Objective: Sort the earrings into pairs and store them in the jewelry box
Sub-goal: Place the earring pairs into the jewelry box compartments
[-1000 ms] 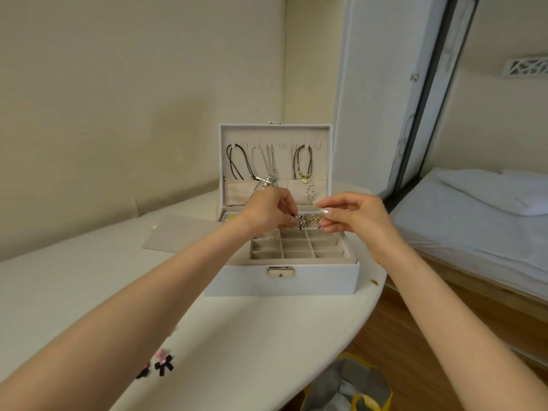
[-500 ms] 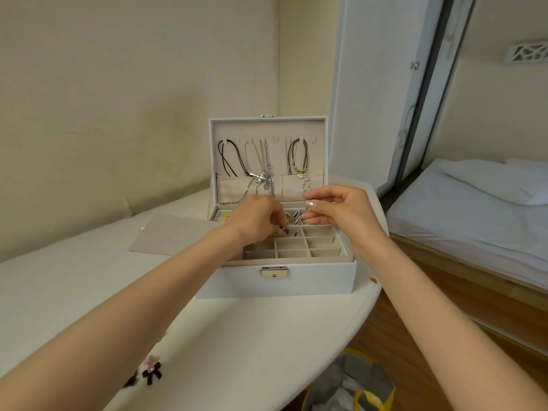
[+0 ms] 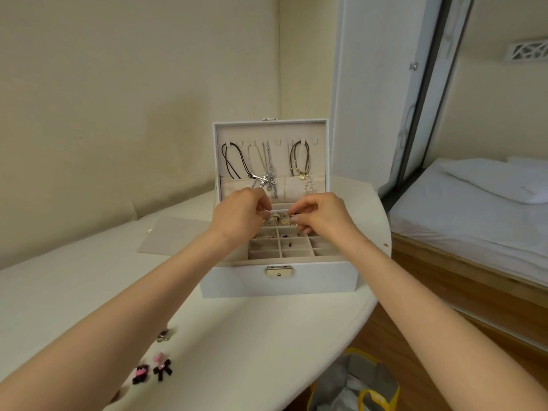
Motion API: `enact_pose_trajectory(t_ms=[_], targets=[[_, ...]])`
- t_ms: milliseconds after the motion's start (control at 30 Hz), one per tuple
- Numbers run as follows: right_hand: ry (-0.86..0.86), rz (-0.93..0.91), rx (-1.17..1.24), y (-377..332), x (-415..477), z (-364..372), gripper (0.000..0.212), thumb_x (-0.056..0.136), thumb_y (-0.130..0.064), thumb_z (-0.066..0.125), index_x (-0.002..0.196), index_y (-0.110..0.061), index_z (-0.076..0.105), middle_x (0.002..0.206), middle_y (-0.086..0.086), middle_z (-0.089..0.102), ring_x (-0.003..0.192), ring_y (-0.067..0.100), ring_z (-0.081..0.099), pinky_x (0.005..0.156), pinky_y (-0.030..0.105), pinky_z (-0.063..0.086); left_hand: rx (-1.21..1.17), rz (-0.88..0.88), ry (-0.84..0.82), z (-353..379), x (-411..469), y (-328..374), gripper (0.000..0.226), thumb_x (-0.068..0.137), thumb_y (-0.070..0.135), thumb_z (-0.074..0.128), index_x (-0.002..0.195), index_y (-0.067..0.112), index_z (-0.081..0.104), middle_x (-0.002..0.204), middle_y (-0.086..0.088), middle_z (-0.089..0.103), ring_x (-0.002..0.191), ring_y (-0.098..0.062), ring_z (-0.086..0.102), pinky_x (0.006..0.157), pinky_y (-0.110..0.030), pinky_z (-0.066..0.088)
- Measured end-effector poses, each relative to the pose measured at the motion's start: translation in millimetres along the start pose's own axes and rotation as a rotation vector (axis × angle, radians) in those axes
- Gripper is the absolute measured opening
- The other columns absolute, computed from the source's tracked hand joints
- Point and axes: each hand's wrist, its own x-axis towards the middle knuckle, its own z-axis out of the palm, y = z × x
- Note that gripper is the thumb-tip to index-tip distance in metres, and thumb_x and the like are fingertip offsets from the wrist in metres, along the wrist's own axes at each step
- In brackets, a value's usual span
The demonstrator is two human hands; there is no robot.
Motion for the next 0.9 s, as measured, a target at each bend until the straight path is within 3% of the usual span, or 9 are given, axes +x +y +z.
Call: enact_pose_trajectory(t_ms=[133,300,533,667,767,833,900], targets=[[0.001,0.029,0.033,1.2,-0.2,-2.5,0.012,0.079,0.007,0.067,0.083,-0.004,0.069,0.068,0.009,0.063,0.061,0.020,0.065,0.060,0.023,0.058,0.001,0.014,0.010,-0.8,-5.0,1.2,0.009,0.089,0.020,0.056,0.095,0.020,0.062,0.100,0.004,0.064,0.082,-0.013,0.047,0.069,-0.026,0.035],[-0.040,0.080,0.317,-7.6,0.4,-6.8,0.018,0.082,0.011,0.060,0.086,-0.004,0.067,0.079,0.017,0.065,0.072,0.026,0.069,0.067,0.028,0.060,-0.003,0.005,0.013,-3.2,-7.1,3.1,0.008,0.089,0.021,0.056,0.094,0.020,0.062,0.102,0.003,0.063,0.086,-0.015,0.051,0.071,-0.027,0.036],[-0.020,0.054,0.355,-12.0,5.6,-1.0,0.016,0.081,0.010,0.061,0.087,-0.004,0.067,0.083,0.019,0.066,0.073,0.027,0.070,0.069,0.030,0.060,-0.019,0.007,-0.011,-2.9,-10.1,0.0,0.010,0.089,0.019,0.054,0.095,0.019,0.062,0.101,0.001,0.061,0.083,-0.013,0.048,0.070,-0.027,0.036],[-0.010,0.039,0.141,-5.3,5.7,-1.6,0.019,0.080,0.010,0.063,0.080,-0.009,0.067,0.076,0.015,0.065,0.067,0.024,0.068,0.065,0.028,0.060,-0.012,0.019,-0.024,-2.7,-13.3,-2.2,0.011,0.090,0.018,0.053,0.097,0.019,0.062,0.101,0.002,0.062,0.082,-0.011,0.047,0.070,-0.027,0.035],[0.008,0.034,-0.045,1.1,3.9,-4.6,0.016,0.076,0.006,0.069,0.084,-0.008,0.069,0.070,0.009,0.063,0.061,0.017,0.064,0.060,0.019,0.056,-0.005,0.027,-0.033,-2.7,-14.7,-2.8,0.013,0.090,0.017,0.053,0.099,0.018,0.063,0.102,0.001,0.062,0.081,-0.012,0.046,0.071,-0.026,0.035],[0.021,0.007,-0.176,3.6,3.1,-7.5,0.017,0.073,0.003,0.073,0.085,-0.009,0.071,0.070,0.002,0.063,0.065,0.010,0.061,0.064,0.012,0.049,-0.010,0.029,-0.042,-2.0,-15.4,-3.0,0.013,0.090,0.017,0.053,0.099,0.018,0.063,0.102,0.000,0.062,0.080,-0.013,0.045,0.072,-0.027,0.036],[0.011,-0.016,-0.234,4.4,2.6,-9.2,0.018,0.071,0.003,0.075,0.086,-0.007,0.073,0.078,0.005,0.068,0.075,0.012,0.063,0.073,0.014,0.048,-0.016,0.037,-0.048,-1.4,-16.1,-2.8,0.013,0.090,0.017,0.053,0.098,0.018,0.063,0.102,-0.001,0.062,0.080,-0.013,0.046,0.073,-0.029,0.039]])
